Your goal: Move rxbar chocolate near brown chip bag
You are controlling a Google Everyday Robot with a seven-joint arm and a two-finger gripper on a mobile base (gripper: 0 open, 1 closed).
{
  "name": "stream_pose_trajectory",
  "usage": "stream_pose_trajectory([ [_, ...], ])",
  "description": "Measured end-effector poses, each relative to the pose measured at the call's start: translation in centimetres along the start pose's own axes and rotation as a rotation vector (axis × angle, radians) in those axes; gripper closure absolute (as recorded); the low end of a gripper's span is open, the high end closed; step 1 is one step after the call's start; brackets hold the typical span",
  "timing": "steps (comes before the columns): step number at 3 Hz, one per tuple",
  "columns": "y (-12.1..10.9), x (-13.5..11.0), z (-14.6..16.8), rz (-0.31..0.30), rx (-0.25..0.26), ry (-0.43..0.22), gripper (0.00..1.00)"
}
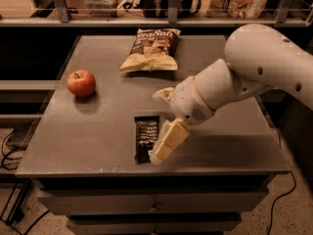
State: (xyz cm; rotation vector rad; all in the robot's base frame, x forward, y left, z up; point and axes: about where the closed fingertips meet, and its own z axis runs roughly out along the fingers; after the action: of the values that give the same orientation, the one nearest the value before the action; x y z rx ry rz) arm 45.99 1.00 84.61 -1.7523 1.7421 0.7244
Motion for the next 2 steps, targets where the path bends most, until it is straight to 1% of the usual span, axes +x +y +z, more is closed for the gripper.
stream_pose_trajectory([
  [1, 0.01, -0.16, 1.45, 0.004, -0.022, -0.015, 0.00],
  [2, 0.17, 0.09, 2.29, 0.017, -0.035, -0.017, 0.00],
])
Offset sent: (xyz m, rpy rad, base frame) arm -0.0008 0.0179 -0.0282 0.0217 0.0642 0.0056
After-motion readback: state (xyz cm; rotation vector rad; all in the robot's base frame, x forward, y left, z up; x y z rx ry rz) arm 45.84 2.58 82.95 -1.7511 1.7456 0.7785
